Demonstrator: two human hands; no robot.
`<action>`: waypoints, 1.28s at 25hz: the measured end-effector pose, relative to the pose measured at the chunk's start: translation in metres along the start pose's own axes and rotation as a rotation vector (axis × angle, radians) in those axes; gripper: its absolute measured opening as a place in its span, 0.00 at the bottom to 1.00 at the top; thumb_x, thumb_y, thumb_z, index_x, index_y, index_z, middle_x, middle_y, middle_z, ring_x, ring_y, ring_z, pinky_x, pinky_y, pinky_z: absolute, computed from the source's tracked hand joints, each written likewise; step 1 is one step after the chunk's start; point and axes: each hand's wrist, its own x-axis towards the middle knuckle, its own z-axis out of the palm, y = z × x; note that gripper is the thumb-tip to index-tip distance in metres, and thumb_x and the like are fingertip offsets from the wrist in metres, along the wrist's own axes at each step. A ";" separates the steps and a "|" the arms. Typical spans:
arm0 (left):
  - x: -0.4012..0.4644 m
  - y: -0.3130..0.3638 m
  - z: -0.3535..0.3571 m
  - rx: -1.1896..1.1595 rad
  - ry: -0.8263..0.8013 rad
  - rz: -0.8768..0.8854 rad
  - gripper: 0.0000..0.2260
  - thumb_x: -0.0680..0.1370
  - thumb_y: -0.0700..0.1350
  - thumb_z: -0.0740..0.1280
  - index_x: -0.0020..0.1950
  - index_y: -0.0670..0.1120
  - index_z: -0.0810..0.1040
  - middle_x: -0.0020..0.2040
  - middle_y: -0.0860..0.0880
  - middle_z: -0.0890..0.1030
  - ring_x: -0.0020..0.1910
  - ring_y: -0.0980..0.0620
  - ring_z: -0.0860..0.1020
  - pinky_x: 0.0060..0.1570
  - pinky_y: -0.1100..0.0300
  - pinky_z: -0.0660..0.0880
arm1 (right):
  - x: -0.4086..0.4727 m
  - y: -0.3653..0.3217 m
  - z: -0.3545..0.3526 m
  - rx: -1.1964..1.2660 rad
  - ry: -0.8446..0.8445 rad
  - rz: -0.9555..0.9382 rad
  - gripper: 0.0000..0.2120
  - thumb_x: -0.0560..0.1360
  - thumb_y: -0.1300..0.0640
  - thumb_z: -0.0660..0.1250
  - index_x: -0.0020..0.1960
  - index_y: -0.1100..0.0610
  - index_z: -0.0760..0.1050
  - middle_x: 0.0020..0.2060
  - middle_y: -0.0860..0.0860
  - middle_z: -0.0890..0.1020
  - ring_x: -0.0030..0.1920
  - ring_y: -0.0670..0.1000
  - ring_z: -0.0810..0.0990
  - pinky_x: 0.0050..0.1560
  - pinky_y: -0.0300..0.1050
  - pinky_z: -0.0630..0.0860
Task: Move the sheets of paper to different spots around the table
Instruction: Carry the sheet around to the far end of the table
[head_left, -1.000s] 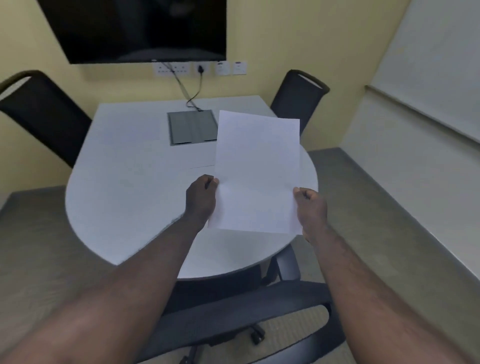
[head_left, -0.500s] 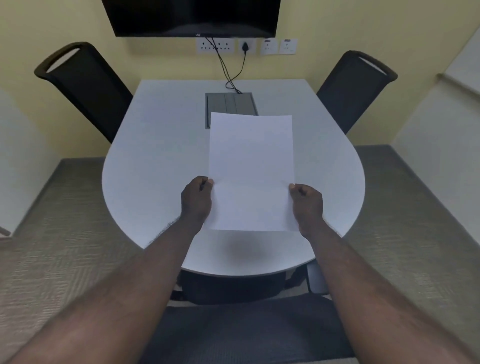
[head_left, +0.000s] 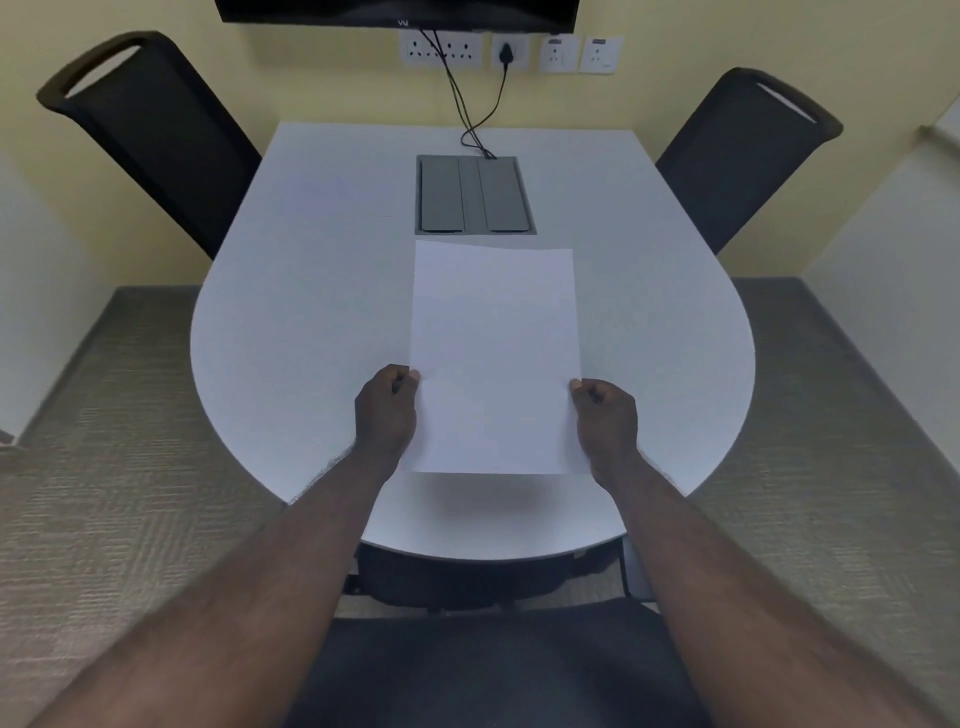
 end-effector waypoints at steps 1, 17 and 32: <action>0.001 -0.004 0.002 0.006 0.002 -0.005 0.09 0.81 0.45 0.61 0.46 0.44 0.78 0.35 0.53 0.73 0.36 0.54 0.70 0.37 0.62 0.67 | 0.002 0.003 0.002 -0.005 -0.003 0.002 0.08 0.78 0.55 0.65 0.44 0.56 0.81 0.44 0.49 0.83 0.47 0.51 0.79 0.54 0.46 0.75; 0.030 -0.089 0.042 0.178 0.042 -0.128 0.08 0.78 0.49 0.65 0.43 0.46 0.78 0.34 0.56 0.75 0.39 0.52 0.73 0.43 0.58 0.71 | 0.044 0.085 0.037 -0.243 -0.041 0.079 0.13 0.77 0.55 0.64 0.36 0.57 0.75 0.31 0.47 0.73 0.38 0.53 0.72 0.44 0.45 0.70; 0.039 -0.127 0.063 0.385 -0.032 -0.304 0.07 0.75 0.49 0.67 0.45 0.46 0.79 0.41 0.54 0.79 0.43 0.50 0.77 0.41 0.61 0.68 | 0.058 0.135 0.054 -0.431 0.026 0.208 0.08 0.74 0.54 0.68 0.43 0.58 0.79 0.43 0.52 0.84 0.47 0.55 0.80 0.49 0.46 0.76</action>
